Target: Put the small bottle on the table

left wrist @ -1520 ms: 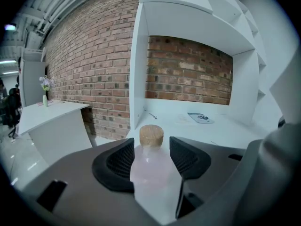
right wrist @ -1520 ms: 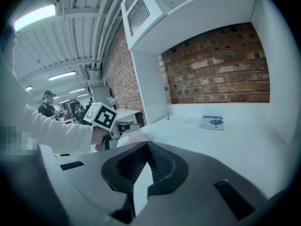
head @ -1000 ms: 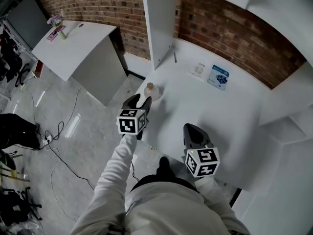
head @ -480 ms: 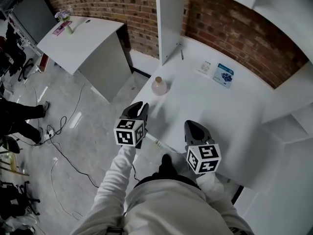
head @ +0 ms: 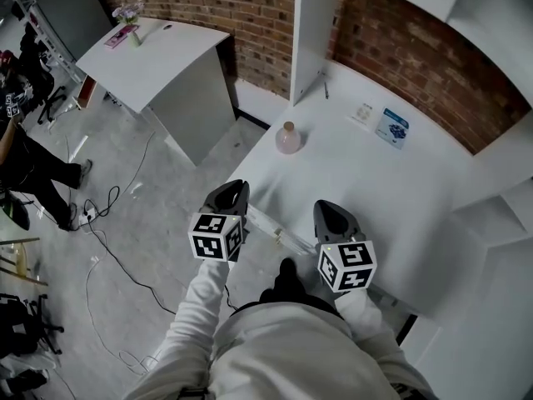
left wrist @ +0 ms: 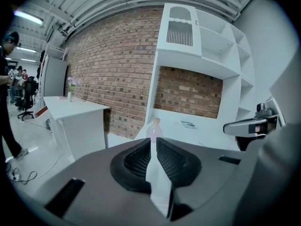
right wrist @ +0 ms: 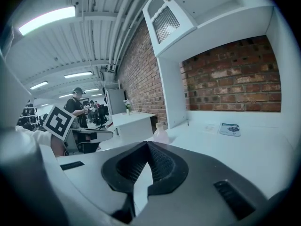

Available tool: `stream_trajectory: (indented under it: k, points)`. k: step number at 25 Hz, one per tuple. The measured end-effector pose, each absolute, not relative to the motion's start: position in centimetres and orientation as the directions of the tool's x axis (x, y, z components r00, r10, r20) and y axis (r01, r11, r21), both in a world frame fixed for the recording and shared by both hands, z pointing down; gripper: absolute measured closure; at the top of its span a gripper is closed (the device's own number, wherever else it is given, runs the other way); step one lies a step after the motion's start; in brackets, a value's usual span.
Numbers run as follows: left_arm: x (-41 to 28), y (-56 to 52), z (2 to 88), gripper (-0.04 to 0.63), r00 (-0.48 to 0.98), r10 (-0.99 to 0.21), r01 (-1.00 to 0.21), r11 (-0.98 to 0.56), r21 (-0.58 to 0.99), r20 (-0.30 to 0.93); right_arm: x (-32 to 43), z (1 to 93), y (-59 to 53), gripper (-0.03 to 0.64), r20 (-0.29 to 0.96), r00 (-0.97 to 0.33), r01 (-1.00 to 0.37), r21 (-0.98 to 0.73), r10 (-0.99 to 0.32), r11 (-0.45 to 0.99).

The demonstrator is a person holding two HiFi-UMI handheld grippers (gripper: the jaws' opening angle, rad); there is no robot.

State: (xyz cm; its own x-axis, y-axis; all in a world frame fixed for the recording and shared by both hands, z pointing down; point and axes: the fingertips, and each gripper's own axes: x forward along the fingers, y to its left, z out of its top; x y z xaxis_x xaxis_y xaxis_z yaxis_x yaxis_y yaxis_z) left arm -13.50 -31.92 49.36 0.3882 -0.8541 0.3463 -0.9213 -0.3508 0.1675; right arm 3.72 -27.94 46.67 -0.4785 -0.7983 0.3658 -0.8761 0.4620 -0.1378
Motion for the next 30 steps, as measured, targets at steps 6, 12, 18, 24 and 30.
stream_trajectory:
  k: [6, 12, 18, 24, 30]
  points:
    - [-14.9, -29.3, 48.7, 0.555, 0.375, -0.865, -0.927, -0.344, 0.150, 0.334, 2.0, 46.5, -26.6, 0.589, 0.361, -0.502, -0.862, -0.128, -0.786, 0.491]
    - [-15.7, -27.5, 48.2, 0.555, 0.360, -0.874, -0.933, -0.333, 0.138, 0.327, 1.2, 45.9, -25.7, 0.589, 0.351, -0.516, -0.852, -0.119, -0.781, 0.510]
    - [-16.2, -26.5, 47.6, 0.555, 0.351, -0.879, -0.936, -0.326, 0.131, 0.321, 1.0, 45.5, -24.8, 0.589, 0.345, -0.516, -0.852, -0.114, -0.784, 0.511]
    - [-16.6, -25.9, 46.9, 0.555, 0.348, -0.886, -0.937, -0.321, 0.135, 0.306, 1.0, 45.3, -24.2, 0.589, 0.346, -0.508, -0.855, -0.096, -0.789, 0.509]
    - [-16.8, -25.6, 46.5, 0.555, 0.341, -0.893, -0.940, -0.313, 0.138, 0.295, 1.1, 45.2, -23.9, 0.589, 0.345, -0.505, -0.856, -0.086, -0.791, 0.509]
